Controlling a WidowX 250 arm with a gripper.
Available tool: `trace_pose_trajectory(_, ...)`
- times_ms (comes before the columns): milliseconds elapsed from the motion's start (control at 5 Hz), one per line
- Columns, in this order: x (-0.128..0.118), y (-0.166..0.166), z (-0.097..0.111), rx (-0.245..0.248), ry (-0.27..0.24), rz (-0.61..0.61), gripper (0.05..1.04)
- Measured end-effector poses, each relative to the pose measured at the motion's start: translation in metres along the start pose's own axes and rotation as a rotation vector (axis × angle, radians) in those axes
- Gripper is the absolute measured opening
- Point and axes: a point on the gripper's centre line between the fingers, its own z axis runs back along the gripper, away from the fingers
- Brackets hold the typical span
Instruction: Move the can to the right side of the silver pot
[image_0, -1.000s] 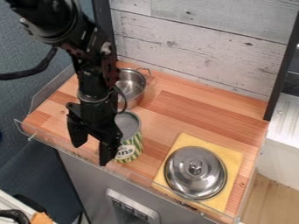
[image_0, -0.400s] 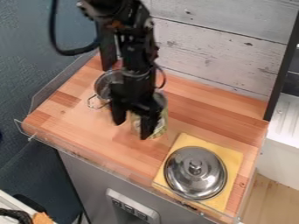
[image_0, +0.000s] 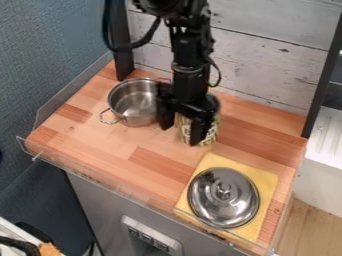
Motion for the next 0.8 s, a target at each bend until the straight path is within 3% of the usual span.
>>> trace_pose_trajectory(200, 0.006, -0.003, 0.003, 0.003, -0.004, 0.007, 1.000)
trace_pose_trajectory(400, -0.004, -0.003, 0.006, 0.031, 0.002, 0.025, 1.000)
trace_pose_trajectory(600, -0.015, -0.004, 0.038, 0.052, -0.067, 0.051, 1.000)
trace_pose_trajectory(800, -0.025, 0.001, 0.049, 0.041, -0.079, 0.085, 1.000)
